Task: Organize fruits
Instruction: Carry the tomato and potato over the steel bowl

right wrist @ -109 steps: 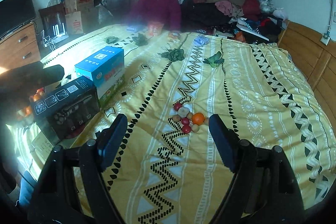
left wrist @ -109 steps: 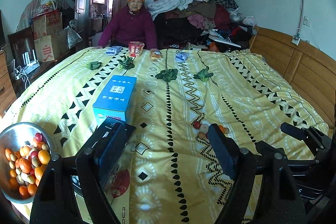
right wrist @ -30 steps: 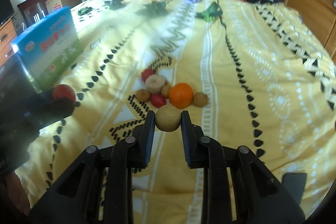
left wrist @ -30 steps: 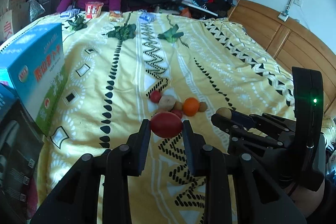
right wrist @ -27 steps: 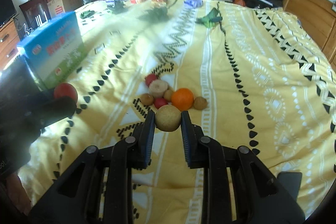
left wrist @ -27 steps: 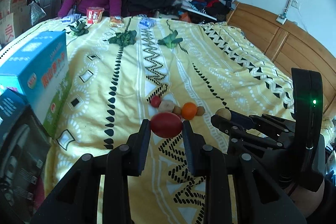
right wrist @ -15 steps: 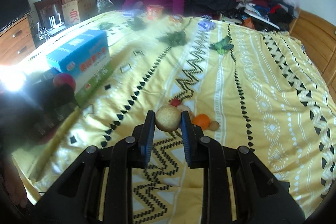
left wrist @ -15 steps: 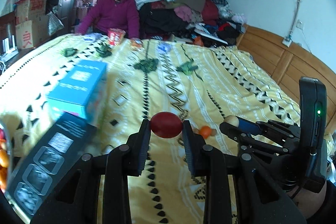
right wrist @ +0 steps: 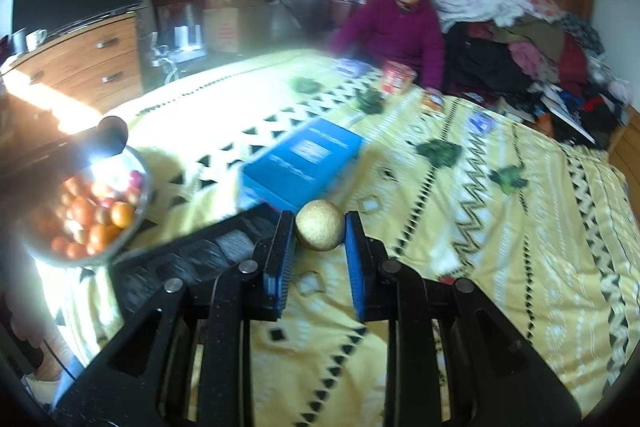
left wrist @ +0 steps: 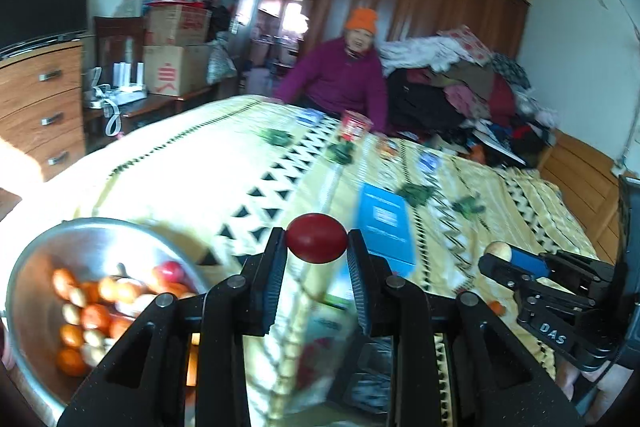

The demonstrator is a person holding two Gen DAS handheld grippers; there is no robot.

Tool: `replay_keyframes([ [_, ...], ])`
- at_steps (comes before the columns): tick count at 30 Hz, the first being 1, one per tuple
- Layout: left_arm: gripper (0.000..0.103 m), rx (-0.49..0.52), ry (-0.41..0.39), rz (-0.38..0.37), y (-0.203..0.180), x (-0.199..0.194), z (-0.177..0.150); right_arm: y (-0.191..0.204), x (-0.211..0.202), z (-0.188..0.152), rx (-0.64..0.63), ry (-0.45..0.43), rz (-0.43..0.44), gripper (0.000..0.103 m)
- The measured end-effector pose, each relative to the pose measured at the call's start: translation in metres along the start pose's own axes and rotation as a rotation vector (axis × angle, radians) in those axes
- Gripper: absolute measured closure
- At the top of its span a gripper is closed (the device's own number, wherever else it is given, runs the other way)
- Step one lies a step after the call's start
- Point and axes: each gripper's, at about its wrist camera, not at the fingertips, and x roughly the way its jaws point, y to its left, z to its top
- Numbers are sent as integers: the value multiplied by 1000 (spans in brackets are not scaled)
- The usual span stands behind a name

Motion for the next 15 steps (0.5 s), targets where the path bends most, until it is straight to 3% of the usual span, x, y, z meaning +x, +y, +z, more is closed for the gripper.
replay_keyframes([
  [5, 72, -65, -30, 119, 79, -18, 9, 56, 12, 29, -24, 3, 141, 78],
  [9, 72, -137, -9, 197, 136, -21, 4, 103, 31, 43, -50, 33, 235, 78],
  [15, 72, -187, 48, 257, 185, -15, -21, 169, 58, 46, -132, 95, 325, 78],
])
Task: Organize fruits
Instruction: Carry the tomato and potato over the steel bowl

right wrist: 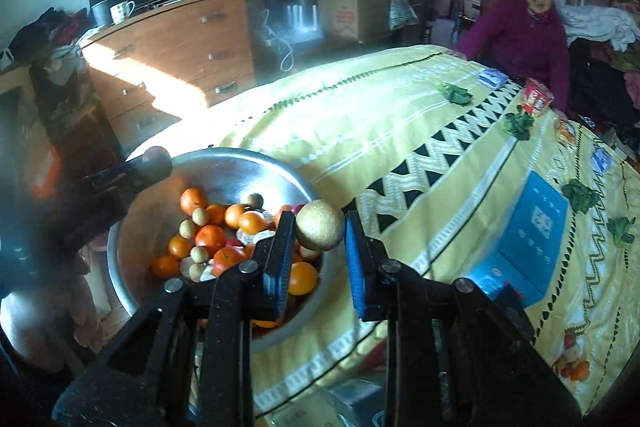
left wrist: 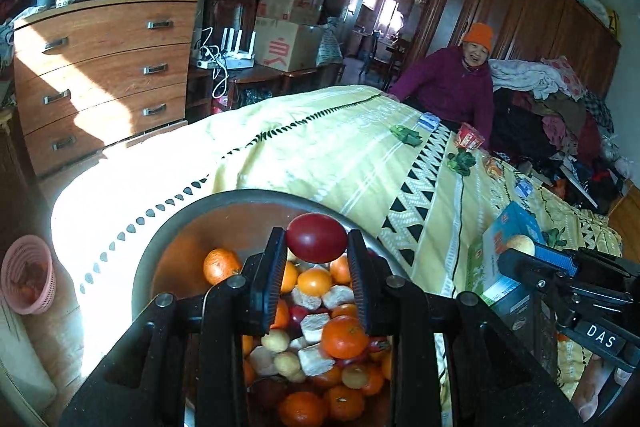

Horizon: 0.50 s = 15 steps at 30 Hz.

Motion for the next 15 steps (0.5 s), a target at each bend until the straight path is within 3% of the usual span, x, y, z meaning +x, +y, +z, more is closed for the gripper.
replay_keyframes([
  [5, 72, -11, 30, 1, 15, 8, -13, 32, 30, -1, -61, 62, 23, 78],
  [15, 72, -23, 37, -15, 25, 14, -14, 49, 47, 3, -93, 88, 6, 78],
])
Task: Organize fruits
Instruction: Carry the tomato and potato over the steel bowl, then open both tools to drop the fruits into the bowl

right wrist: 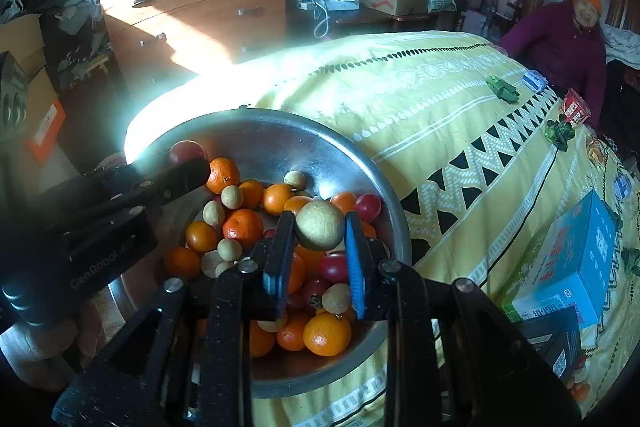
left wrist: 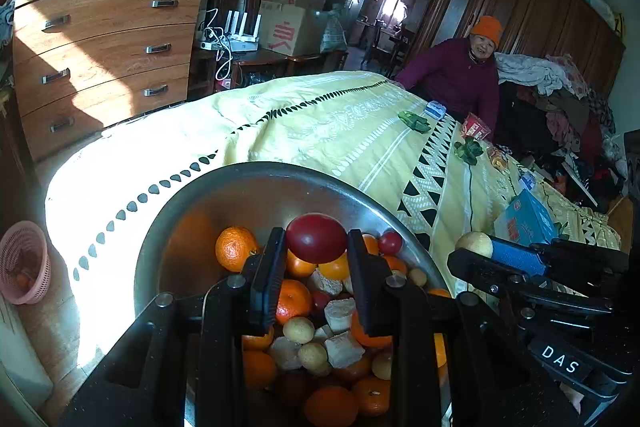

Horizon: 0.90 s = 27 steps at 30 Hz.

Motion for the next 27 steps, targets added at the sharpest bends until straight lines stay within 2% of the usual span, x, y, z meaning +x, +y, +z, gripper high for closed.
replay_keyframes([
  [18, 71, -16, 19, 19, 3, 10, -7, 6, 13, 3, 0, 14, 4, 78],
  [20, 50, -18, 5, 29, 3, 7, -7, 7, 12, 3, -3, 17, 4, 77],
  [23, 35, -29, -34, 53, 3, -2, -6, 8, 10, 4, -11, 16, 0, 76],
  [25, 30, -42, -43, 64, 5, -6, -4, 8, 5, 3, -8, 7, -1, 61],
  [26, 28, -48, -48, 72, 5, -9, -3, 8, 1, 2, -5, -3, -4, 42],
  [27, 27, -52, -51, 71, 5, -11, -2, 8, -4, 2, -1, -18, -13, 30],
])
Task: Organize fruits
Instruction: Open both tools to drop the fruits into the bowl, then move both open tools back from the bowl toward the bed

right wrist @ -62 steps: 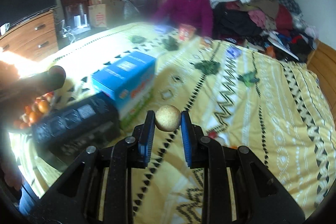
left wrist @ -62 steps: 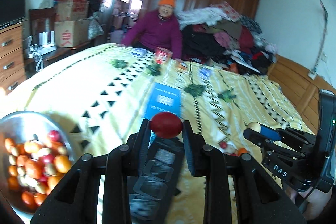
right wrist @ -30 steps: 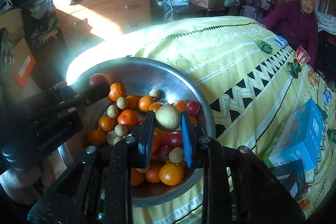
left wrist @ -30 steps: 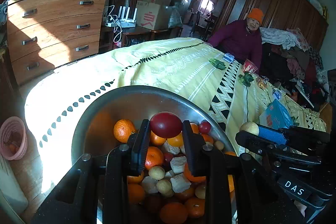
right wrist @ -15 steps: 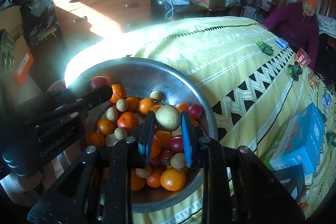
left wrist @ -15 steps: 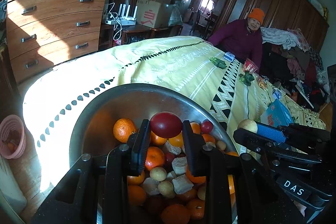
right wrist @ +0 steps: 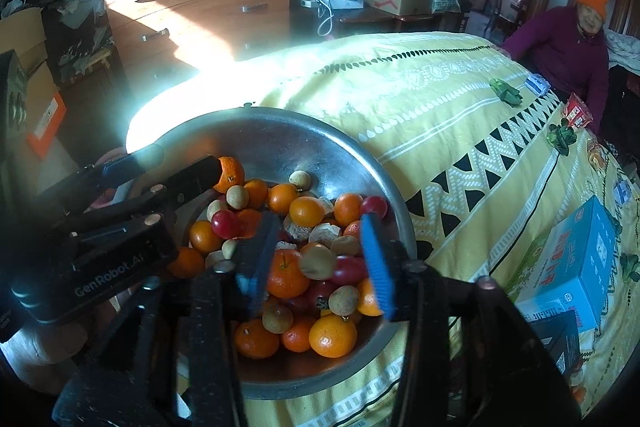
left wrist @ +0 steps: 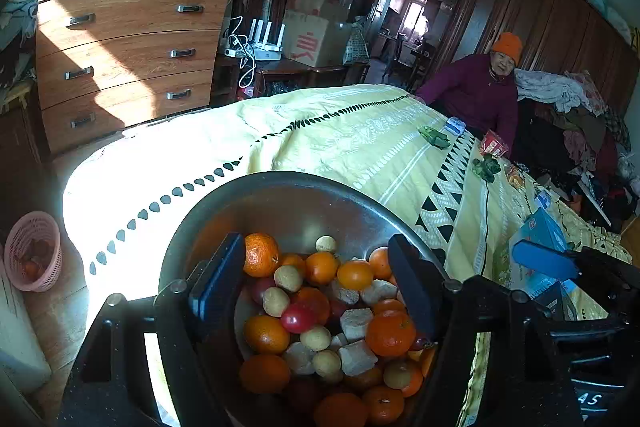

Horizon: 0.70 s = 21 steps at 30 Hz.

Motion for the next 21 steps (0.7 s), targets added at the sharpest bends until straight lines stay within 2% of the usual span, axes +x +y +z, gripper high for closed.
replay_keyframes([
  [2, 27, 1, -5, 1, -3, -6, 1, -1, -12, 0, 3, -30, -16, 22],
  [5, 27, 17, -20, -10, -15, -19, 3, -5, -34, -3, 0, -66, -38, 22],
  [10, 27, 39, -60, -49, -42, -46, 8, -25, -83, -19, 29, -145, -123, 21],
  [14, 26, 74, -91, -103, -77, -67, 9, -50, -118, -38, 84, -183, -198, 15],
  [21, 25, 153, -112, -219, -152, -97, -2, -95, -168, -80, 181, -199, -320, 12],
])
